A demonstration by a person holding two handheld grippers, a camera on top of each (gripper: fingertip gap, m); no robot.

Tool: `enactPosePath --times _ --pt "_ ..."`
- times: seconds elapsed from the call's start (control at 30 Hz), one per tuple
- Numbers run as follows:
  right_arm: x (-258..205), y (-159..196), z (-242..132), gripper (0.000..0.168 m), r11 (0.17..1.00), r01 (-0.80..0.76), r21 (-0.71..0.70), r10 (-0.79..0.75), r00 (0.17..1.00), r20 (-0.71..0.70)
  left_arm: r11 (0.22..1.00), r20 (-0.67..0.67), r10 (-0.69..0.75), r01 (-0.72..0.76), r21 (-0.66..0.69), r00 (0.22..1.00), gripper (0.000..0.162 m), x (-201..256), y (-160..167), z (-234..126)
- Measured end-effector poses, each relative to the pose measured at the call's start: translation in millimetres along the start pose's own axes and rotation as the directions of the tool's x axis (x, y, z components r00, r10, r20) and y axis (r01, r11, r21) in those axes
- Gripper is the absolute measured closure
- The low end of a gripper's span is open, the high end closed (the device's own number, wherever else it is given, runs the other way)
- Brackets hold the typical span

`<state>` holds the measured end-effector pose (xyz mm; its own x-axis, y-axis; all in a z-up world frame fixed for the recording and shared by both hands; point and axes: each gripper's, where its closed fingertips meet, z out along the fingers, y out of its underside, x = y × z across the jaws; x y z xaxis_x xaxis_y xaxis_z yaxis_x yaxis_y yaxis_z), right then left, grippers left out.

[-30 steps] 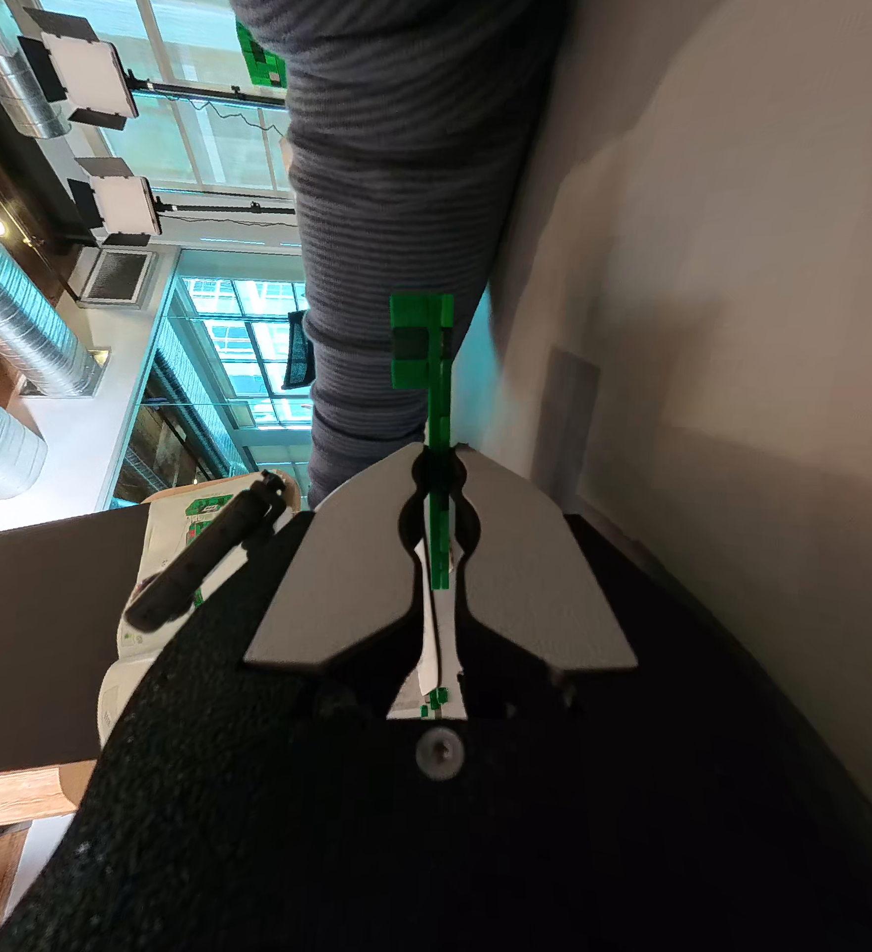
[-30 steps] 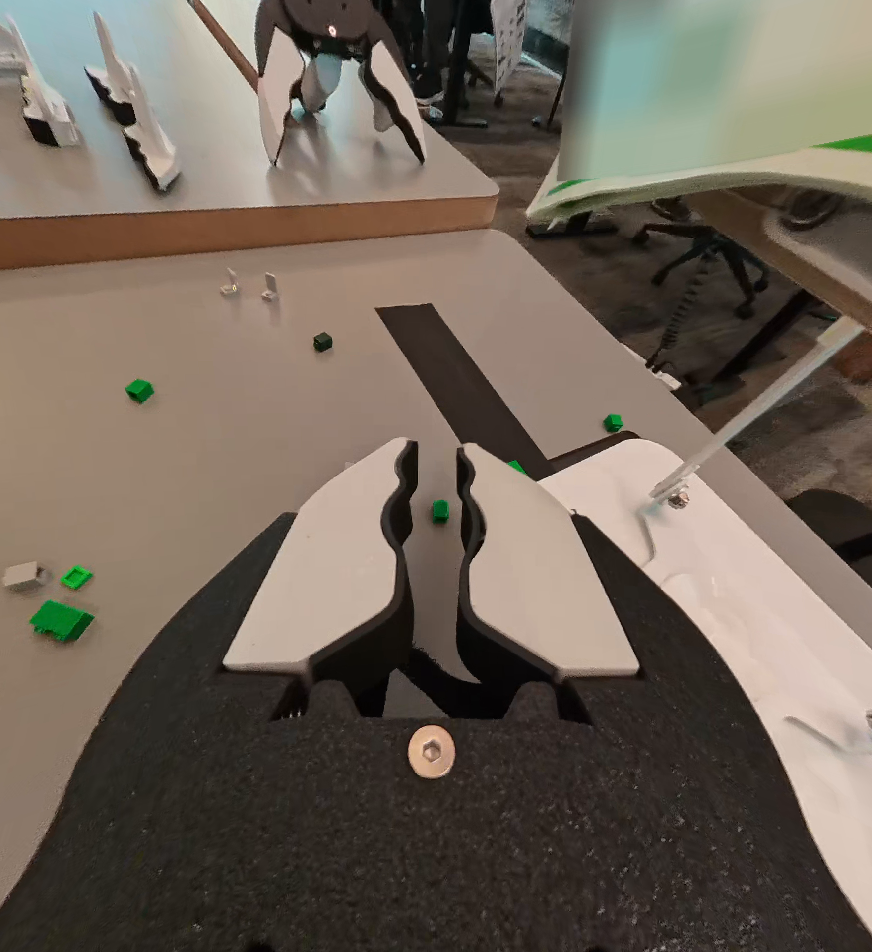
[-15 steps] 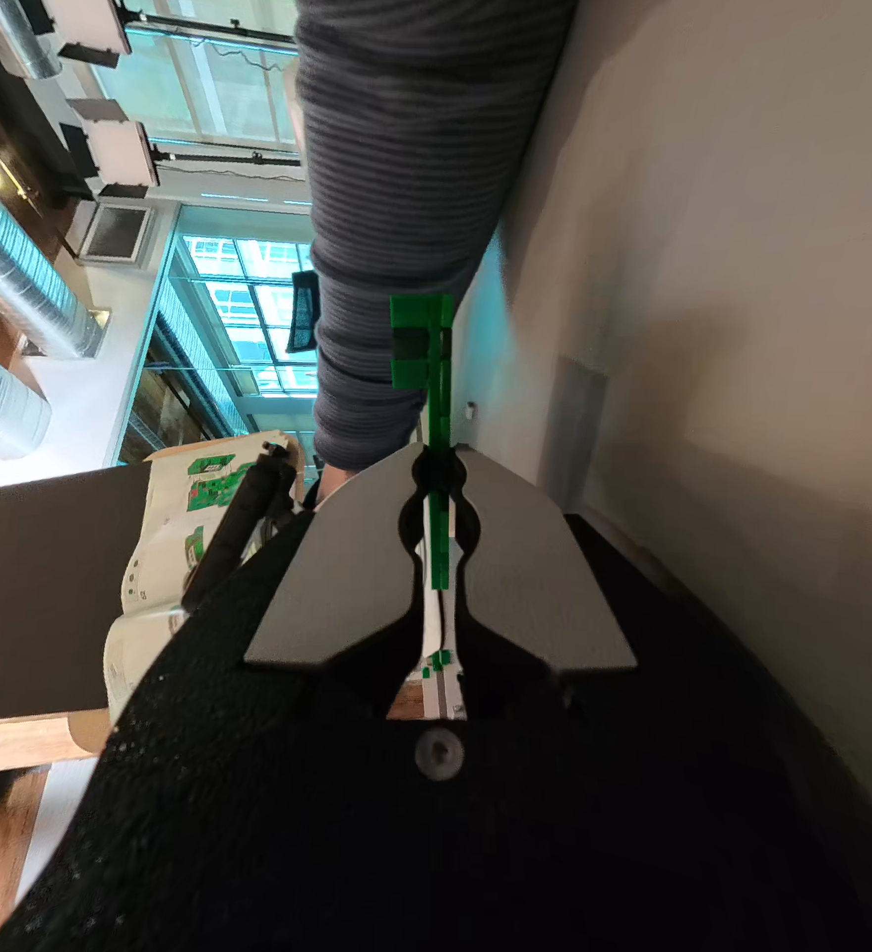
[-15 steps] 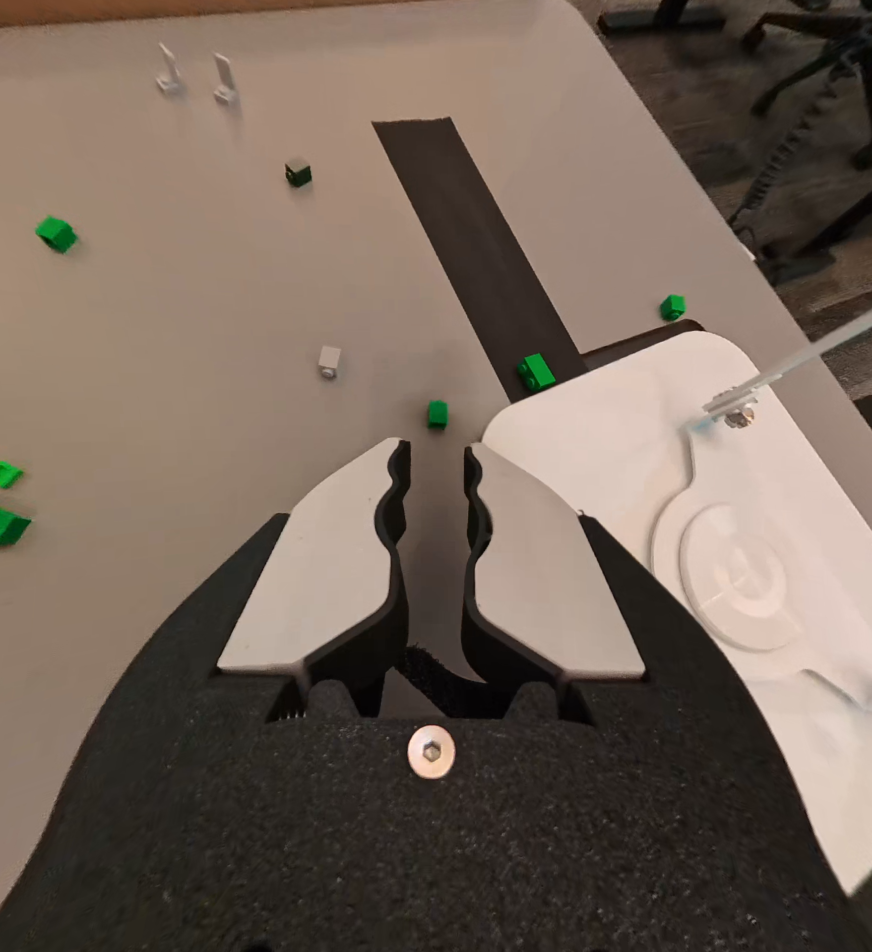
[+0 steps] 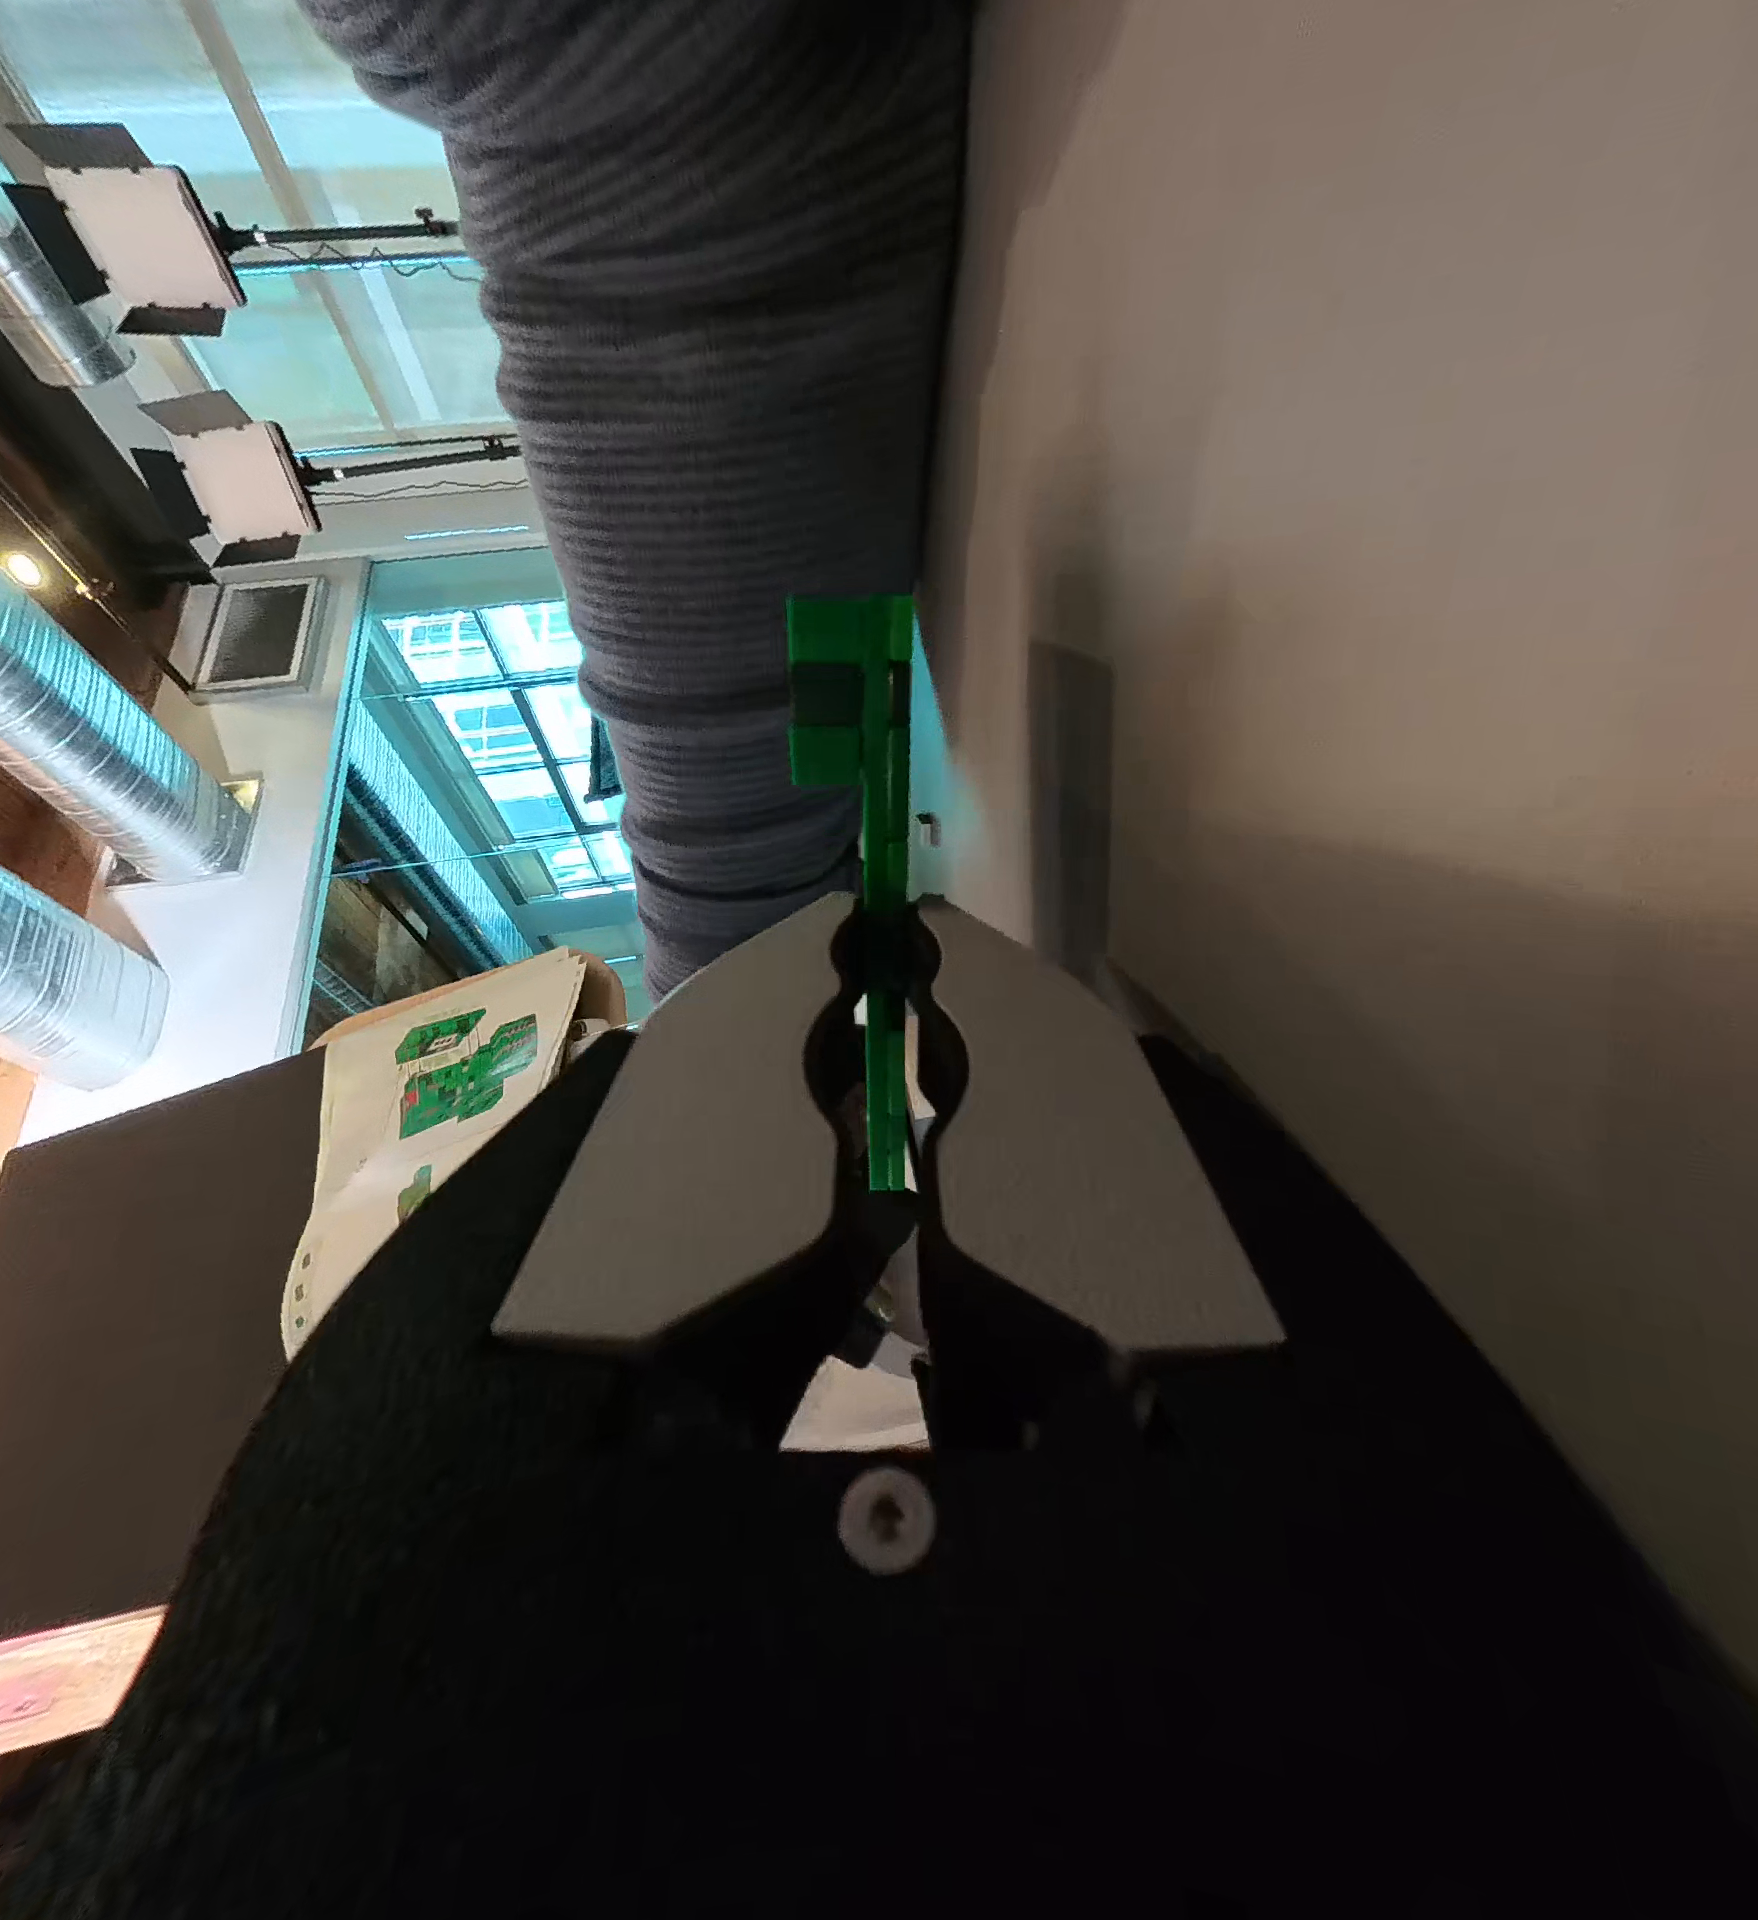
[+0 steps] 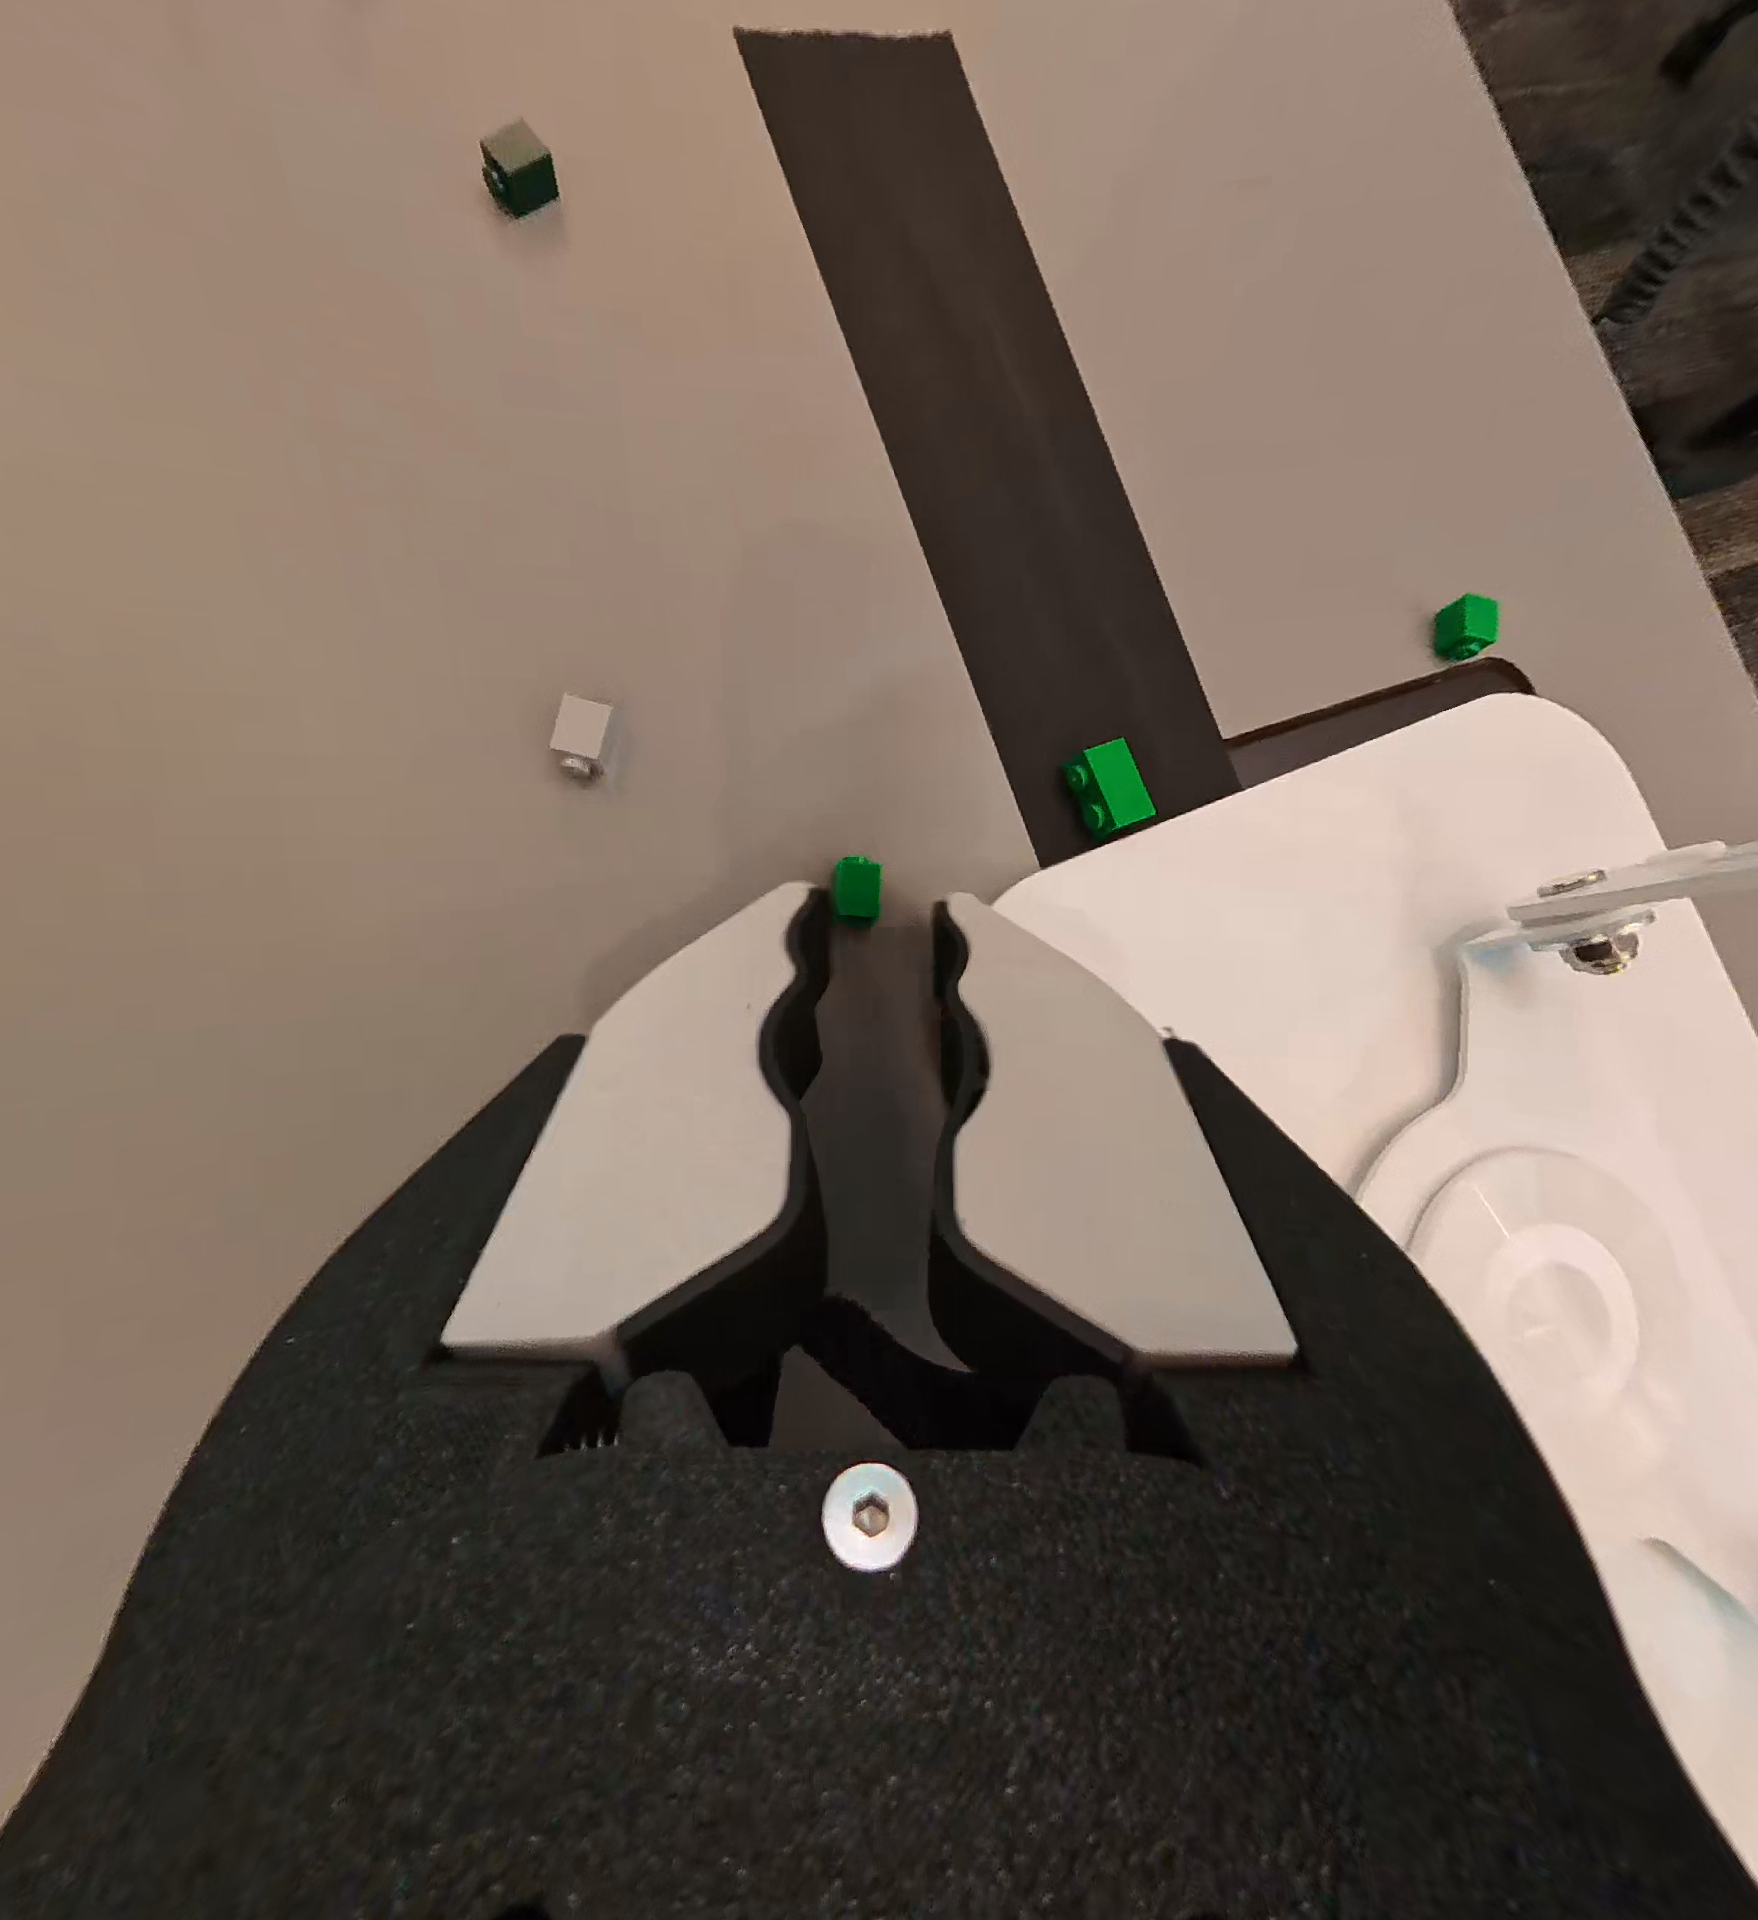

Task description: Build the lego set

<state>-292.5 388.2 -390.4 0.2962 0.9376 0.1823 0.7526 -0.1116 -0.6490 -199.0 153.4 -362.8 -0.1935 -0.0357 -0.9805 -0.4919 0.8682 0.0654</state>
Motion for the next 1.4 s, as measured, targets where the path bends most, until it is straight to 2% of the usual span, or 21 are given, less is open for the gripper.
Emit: enactPosePath --times 0.03,0.17,0.3,0.47,0.57,0.67,0.83,0.93,1.07,1.2,1.33,1.4 --pt "-1 0 0 0.16 1.0 0.005 0.0 -0.005 1.0 0.01 1.0 0.005 0.0 0.0 -0.008 1.0 0.156 -1 1 0" --pt "-7 2 -10 0.161 0.999 0.044 -0.008 -0.044 0.999 0.015 1.0 0.002 0.007 -0.007 -0.022 1.0 0.156 0 3 1" --pt "-35 8 -63 0.161 0.992 0.117 -0.048 -0.115 0.992 0.044 1.0 0.001 0.003 -0.003 -0.016 1.0 0.156 -1 2 2" --pt "-90 67 -152 0.16 0.94 0.134 -0.315 -0.108 0.989 0.097 1.0 -0.006 -0.009 0.009 0.007 1.0 0.156 0 -2 4" --pt "-116 109 -184 0.16 0.872 0.159 -0.463 -0.107 0.985 0.136 1.0 -0.008 -0.012 0.012 0.011 1.0 0.156 -1 -2 11" --pt "-151 133 -206 0.16 0.833 0.13 -0.538 -0.023 0.979 0.201 0.999 -0.016 -0.016 0.016 -0.027 1.0 0.156 -2 5 19" --pt "-184 124 -211 0.161 0.874 0.107 -0.474 -0.002 0.976 0.217 0.995 -0.075 -0.048 0.041 -0.092 0.996 0.156 3 13 23" --pt "-182 124 -214 0.161 0.866 0.126 -0.484 -0.035 0.981 0.193 0.99 -0.122 -0.004 -0.013 -0.141 0.993 0.156 6 16 24" --pt "-187 123 -216 0.161 0.878 0.126 -0.463 -0.018 0.973 0.23 0.96 -0.239 0.028 -0.093 -0.265 0.971 0.155 13 22 25" --pt "-183 128 -219 0.161 0.878 0.108 -0.466 0.0 0.974 0.227 0.921 -0.351 -0.037 -0.105 -0.376 0.936 0.153 17 18 19" --pt "-181 130 -219 0.161 0.881 0.099 -0.463 0.014 0.972 0.235 0.893 -0.407 -0.094 -0.104 -0.437 0.908 0.15 19 11 13" --pt "-180 130 -220 0.161 0.882 0.108 -0.458 0.005 0.971 0.238 0.89 -0.427 -0.117 -0.096 -0.446 0.896 0.14 17 9 9"
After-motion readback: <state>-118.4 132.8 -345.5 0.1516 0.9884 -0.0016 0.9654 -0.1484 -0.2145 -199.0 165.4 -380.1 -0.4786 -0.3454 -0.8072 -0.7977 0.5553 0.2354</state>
